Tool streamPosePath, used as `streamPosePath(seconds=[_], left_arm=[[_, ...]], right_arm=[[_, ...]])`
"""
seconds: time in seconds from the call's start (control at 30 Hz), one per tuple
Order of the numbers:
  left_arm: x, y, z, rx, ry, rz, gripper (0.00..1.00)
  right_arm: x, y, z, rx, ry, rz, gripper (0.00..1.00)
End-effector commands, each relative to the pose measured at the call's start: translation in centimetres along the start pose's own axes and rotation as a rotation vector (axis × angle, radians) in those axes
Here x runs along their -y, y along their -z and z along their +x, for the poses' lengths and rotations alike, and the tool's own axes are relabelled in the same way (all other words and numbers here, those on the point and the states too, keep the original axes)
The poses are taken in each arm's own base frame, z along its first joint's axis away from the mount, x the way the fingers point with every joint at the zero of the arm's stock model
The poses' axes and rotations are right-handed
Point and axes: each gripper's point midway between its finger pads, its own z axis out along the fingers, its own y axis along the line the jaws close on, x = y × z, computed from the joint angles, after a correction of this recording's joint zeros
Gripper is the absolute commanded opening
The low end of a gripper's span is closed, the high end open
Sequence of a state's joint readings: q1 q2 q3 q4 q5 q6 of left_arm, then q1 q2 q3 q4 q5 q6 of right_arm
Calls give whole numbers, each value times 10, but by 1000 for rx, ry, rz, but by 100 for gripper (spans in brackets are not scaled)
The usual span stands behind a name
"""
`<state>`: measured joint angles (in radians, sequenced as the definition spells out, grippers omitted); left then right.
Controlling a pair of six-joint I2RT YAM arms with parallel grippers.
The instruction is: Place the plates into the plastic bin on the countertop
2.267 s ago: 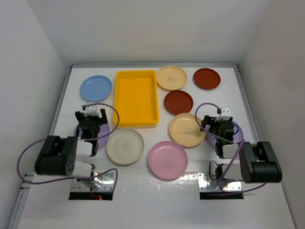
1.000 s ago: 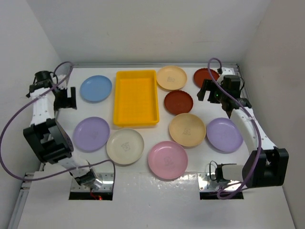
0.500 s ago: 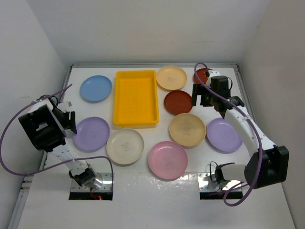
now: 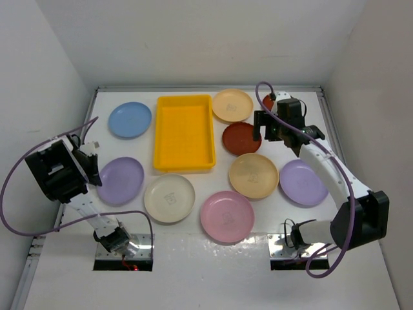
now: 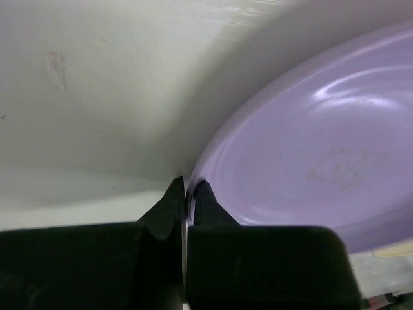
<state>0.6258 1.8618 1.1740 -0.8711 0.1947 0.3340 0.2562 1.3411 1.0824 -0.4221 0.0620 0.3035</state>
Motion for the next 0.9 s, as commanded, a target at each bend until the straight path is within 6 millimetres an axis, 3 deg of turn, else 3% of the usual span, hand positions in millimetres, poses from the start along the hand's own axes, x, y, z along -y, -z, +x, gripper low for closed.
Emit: streamPosePath(seconds=[0.0, 0.1, 0.2, 0.3, 0.4, 0.5, 0.53, 0.6, 0.63, 0.7, 0.73, 0.77, 0.87], left_arm=[[-11, -2, -13, 38, 5, -17, 0], [-15, 26, -27, 92, -24, -34, 0], [-19, 72, -59, 226, -84, -90, 0], [-23, 107, -73, 315, -102, -163, 0], [-21, 131, -79, 358, -111, -184, 0], [-11, 170, -102, 452, -140, -207, 0], [-6, 194, -120, 511, -151, -212, 0], [12, 217, -142, 592, -165, -178, 0], [17, 241, -157, 660, -175, -172, 0], [51, 258, -175, 733, -218, -67, 0], [64, 275, -186, 790, -250, -48, 0], [89, 269, -195, 784, -272, 16, 0], [136, 251, -215, 771, -338, 109, 0]], right_arm=[[0, 7, -12, 44, -29, 12, 94], [-5, 8, -3, 25, -40, -15, 94], [-1, 6, 7, 4, -73, 5, 94], [7, 1, 22, -36, -140, 61, 92], [11, -7, 43, -115, -166, 89, 89], [17, -10, 55, -181, -185, 145, 88], [16, -10, 56, -191, -189, 141, 88], [21, -13, 52, -199, -187, 170, 88], [22, -12, 56, -219, -178, 181, 88], [23, -15, 51, -227, -175, 188, 88], [25, -18, 53, -239, -153, 195, 88], [25, -21, 47, -233, -147, 196, 88], [28, -30, 44, -249, -106, 204, 88]])
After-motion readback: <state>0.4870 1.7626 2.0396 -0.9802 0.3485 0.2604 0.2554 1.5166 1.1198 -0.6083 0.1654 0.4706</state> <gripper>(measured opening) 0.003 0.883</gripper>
